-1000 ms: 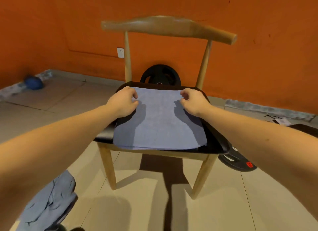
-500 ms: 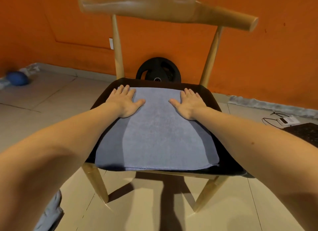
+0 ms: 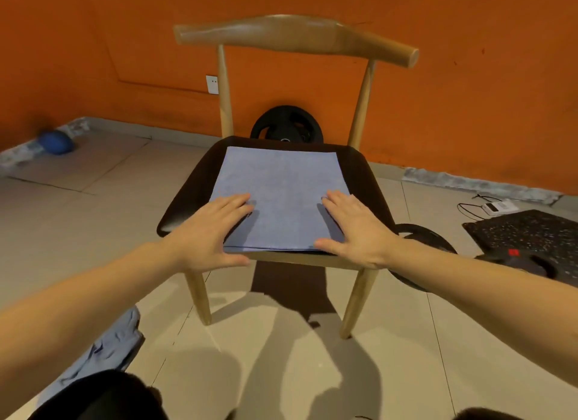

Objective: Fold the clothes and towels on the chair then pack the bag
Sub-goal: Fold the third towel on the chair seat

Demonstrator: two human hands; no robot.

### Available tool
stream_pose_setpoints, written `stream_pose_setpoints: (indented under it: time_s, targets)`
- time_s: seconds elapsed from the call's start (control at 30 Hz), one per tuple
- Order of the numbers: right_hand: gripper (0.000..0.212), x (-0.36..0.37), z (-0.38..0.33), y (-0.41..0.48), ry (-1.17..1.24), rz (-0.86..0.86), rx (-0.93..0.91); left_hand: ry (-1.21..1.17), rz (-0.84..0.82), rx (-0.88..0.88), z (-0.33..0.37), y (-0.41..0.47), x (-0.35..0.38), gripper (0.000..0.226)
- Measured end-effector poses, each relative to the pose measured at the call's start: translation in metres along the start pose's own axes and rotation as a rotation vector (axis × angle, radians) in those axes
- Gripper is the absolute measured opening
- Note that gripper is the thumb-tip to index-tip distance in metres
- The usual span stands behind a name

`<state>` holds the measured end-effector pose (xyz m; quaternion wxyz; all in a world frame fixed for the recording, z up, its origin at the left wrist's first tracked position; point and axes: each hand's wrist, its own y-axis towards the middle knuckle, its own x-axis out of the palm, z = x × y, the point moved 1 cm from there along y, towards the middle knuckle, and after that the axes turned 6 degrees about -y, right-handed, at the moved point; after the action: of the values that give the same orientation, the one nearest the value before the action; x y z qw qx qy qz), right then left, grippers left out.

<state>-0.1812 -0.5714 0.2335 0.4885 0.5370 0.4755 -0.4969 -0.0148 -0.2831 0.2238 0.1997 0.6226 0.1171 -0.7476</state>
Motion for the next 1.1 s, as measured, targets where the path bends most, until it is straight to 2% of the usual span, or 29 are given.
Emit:
stream_pose_setpoints:
  time_s: [0.1,0.2,0.3,0.37,0.4,0.6,0.7,0.8,0.87,1.0,1.1]
  targets:
    - [0.101,0.02,0.004,-0.028,-0.142,0.001,-0.066,0.178,-0.01,0.03,-0.008,-0.017,0.013,0.105]
    - [0.084,0.019,0.009,-0.04,0.055,0.136,-0.025,0.08,0.039,-0.023,-0.01,-0.02,0.004,0.087]
    - [0.054,0.015,0.013,-0.047,0.239,0.189,-0.003,-0.043,0.109,-0.064,-0.004,-0.024,-0.011,0.048]
    - [0.038,0.014,0.014,-0.051,0.26,0.204,0.015,-0.032,0.11,-0.056,-0.002,-0.028,-0.017,0.019]
    - [0.033,0.012,0.014,-0.051,0.256,0.215,0.031,-0.03,0.107,-0.06,-0.001,-0.03,-0.019,0.012]
    - [0.025,-0.006,0.014,-0.058,0.31,0.24,0.138,-0.126,0.048,-0.143,0.005,-0.045,-0.026,0.01]
    - [0.02,-0.018,0.011,-0.06,0.403,0.236,0.161,-0.285,0.046,-0.216,0.011,-0.049,-0.034,0.007]
    - [0.011,-0.035,0.012,-0.049,0.461,0.3,0.174,-0.391,0.111,-0.266,0.014,-0.043,-0.05,0.002]
    - [0.012,-0.046,0.015,-0.034,0.558,0.351,0.251,-0.491,0.169,-0.324,0.01,-0.03,-0.062,0.005]
    - [0.015,-0.059,0.021,0.016,0.697,0.421,0.395,-0.743,0.288,-0.527,-0.007,0.018,-0.073,0.013]
    - [0.011,-0.06,0.027,0.06,0.68,0.432,0.483,-0.748,0.387,-0.649,-0.023,0.064,-0.075,0.012]
